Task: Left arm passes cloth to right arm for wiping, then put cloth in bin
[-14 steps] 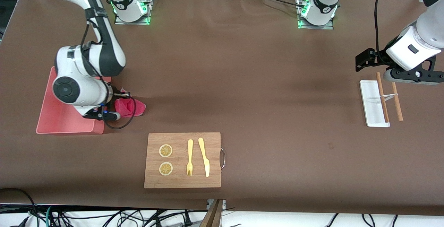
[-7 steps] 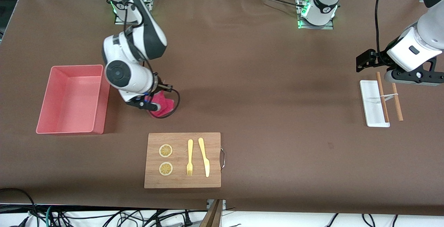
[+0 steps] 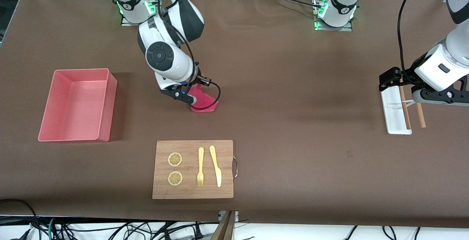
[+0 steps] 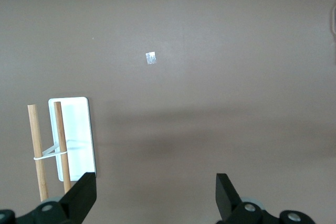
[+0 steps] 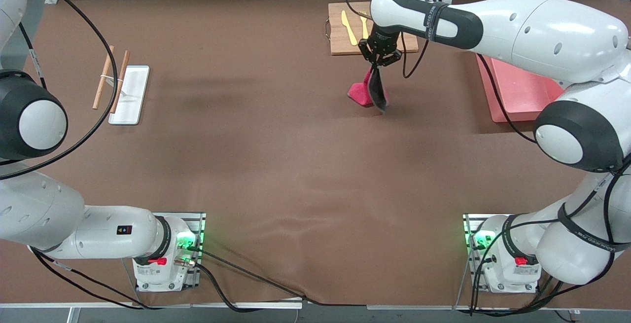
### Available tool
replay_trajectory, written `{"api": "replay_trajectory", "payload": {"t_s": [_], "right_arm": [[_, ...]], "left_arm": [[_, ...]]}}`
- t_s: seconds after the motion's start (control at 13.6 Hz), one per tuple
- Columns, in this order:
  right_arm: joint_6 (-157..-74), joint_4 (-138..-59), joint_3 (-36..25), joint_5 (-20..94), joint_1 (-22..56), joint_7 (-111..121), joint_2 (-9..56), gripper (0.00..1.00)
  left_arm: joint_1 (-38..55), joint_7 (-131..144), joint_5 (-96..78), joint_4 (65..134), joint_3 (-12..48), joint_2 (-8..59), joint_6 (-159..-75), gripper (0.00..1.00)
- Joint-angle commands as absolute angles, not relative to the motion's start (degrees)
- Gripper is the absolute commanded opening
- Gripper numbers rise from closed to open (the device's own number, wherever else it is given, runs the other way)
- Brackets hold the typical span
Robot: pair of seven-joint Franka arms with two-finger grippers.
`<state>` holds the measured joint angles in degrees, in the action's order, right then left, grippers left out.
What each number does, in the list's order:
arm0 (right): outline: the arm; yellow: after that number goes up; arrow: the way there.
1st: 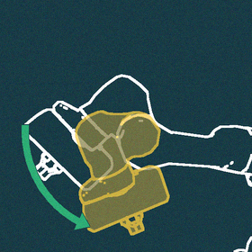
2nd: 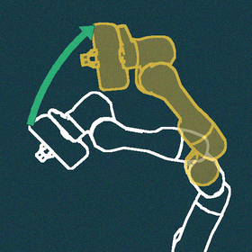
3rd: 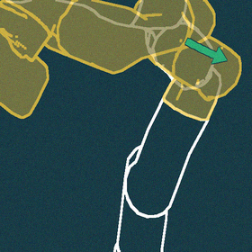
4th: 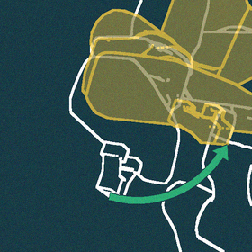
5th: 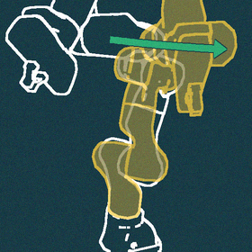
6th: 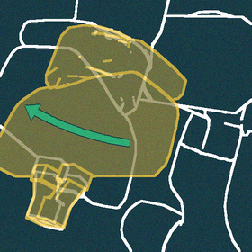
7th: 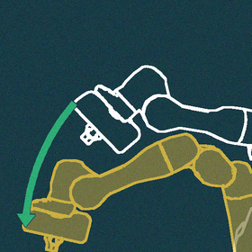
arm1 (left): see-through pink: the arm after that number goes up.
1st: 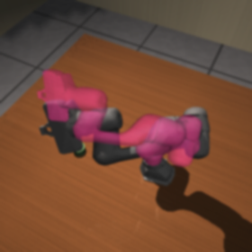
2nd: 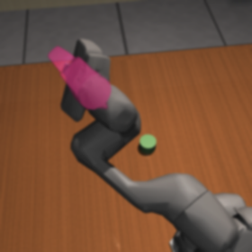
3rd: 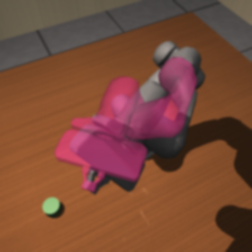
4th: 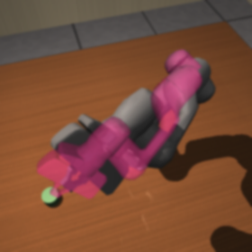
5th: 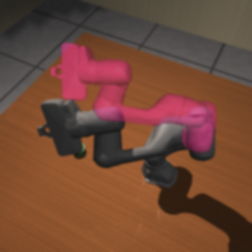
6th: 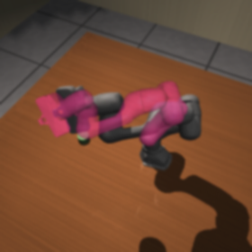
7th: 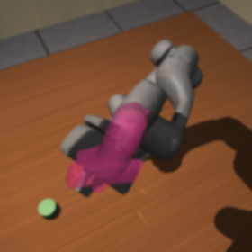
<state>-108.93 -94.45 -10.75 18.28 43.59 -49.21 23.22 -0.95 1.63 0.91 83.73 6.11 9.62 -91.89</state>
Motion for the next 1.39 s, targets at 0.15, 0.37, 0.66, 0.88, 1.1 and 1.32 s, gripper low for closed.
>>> {"api": "replay_trajectory", "payload": {"t_s": [0.15,0.37,0.66,0.88,1.1,1.32], "right_arm": [[-105.4,-94.1,-12.0,19.2,41.1,-46.1,22.7,0.00],[-102.0,-95.5,-13.9,19.2,34.9,-32.8,22.3,0.00],[-102.1,-100.3,-22.8,19.0,34.4,-14.8,22.3,0.00],[-104.8,-104.2,-29.9,19.1,34.1,0.3,22.4,0.00],[-104.5,-104.4,-35.5,18.6,33.1,13.5,22.7,0.00],[-100.5,-102.9,-39.8,18.1,32.4,19.8,21.6,0.00]], "left_arm": [[-0.9,1.8,1.4,81.7,6.0,10.4,-90.6,1.00],[-1.0,1.7,1.3,81.7,5.8,10.4,-90.5,1.00],[-1.0,1.7,1.4,81.7,5.8,10.4,-90.4,1.00],[-1.0,1.5,1.4,81.7,5.8,10.4,-90.4,1.00],[-1.0,1.7,1.4,81.6,5.8,10.5,-90.5,1.00],[-1.1,1.5,1.3,81.6,5.8,10.4,-90.5,1.00]]}}
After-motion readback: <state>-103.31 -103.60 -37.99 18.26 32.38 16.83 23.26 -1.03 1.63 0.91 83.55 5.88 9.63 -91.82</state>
